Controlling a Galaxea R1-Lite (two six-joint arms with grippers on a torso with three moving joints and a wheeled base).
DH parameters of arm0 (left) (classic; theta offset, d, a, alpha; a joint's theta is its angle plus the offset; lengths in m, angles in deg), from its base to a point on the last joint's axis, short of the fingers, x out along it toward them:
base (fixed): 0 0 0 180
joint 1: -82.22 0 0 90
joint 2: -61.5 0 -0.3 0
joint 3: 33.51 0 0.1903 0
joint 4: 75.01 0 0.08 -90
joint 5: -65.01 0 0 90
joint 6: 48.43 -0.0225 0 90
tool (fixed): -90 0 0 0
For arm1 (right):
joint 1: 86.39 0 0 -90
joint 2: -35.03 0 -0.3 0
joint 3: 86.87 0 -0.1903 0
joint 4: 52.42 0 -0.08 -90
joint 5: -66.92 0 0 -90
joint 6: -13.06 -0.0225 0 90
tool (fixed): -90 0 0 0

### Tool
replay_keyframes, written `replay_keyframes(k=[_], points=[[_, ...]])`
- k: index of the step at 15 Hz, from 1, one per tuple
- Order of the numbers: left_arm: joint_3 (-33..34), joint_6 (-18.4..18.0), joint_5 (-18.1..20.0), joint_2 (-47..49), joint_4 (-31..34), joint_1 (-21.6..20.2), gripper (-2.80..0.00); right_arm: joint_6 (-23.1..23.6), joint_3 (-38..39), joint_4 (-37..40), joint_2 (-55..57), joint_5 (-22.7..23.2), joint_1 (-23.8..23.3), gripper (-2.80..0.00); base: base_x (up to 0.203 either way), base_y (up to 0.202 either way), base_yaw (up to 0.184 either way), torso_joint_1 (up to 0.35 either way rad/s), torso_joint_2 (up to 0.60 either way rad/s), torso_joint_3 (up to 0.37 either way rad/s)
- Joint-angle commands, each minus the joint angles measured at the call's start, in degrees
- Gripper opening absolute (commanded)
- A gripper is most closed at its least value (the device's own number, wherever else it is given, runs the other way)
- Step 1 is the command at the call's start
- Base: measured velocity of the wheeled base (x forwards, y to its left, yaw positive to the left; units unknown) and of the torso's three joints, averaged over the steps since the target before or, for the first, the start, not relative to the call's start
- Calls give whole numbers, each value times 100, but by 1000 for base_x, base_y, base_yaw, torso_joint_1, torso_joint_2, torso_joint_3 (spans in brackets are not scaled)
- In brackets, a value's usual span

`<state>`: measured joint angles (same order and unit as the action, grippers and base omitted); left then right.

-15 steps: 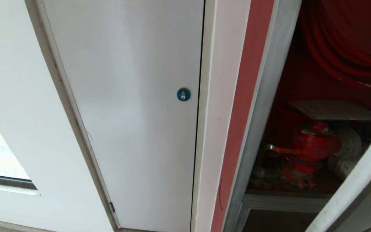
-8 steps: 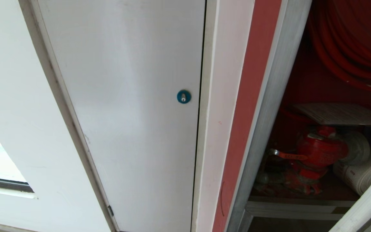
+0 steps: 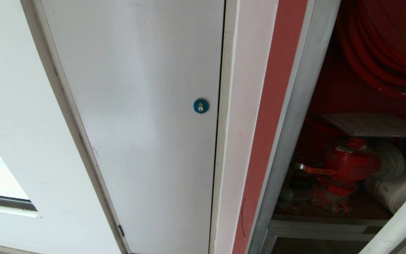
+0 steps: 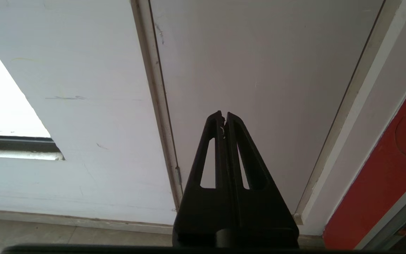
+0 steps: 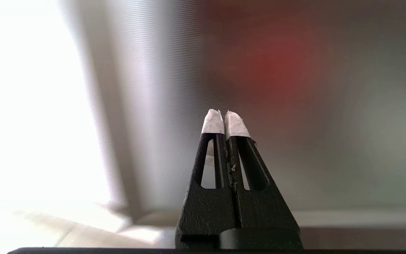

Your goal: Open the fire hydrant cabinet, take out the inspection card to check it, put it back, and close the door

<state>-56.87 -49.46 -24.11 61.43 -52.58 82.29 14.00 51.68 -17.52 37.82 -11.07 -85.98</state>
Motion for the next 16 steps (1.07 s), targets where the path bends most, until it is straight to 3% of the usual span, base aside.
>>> replay_keyframes(k=[1,5,7,10,16], points=[[35,-2,0,1,-3,1,-280,-11,-416,273,433,936,5,-280,0,0,0,0,0,0],[35,-2,0,7,-3,1,-280,-18,-906,419,1522,2325,11,-280,0,0,0,0,0,0],[35,-2,0,3,-3,1,-280,126,-965,317,2063,2647,11,-280,0,0,0,0,0,0],[35,-2,0,7,-3,1,-280,455,-983,-171,2872,2819,11,-280,0,0,0,0,0,0],[35,-2,0,7,-3,1,-280,547,-1036,-1560,4180,2709,11,-280,0,0,0,0,0,0]])
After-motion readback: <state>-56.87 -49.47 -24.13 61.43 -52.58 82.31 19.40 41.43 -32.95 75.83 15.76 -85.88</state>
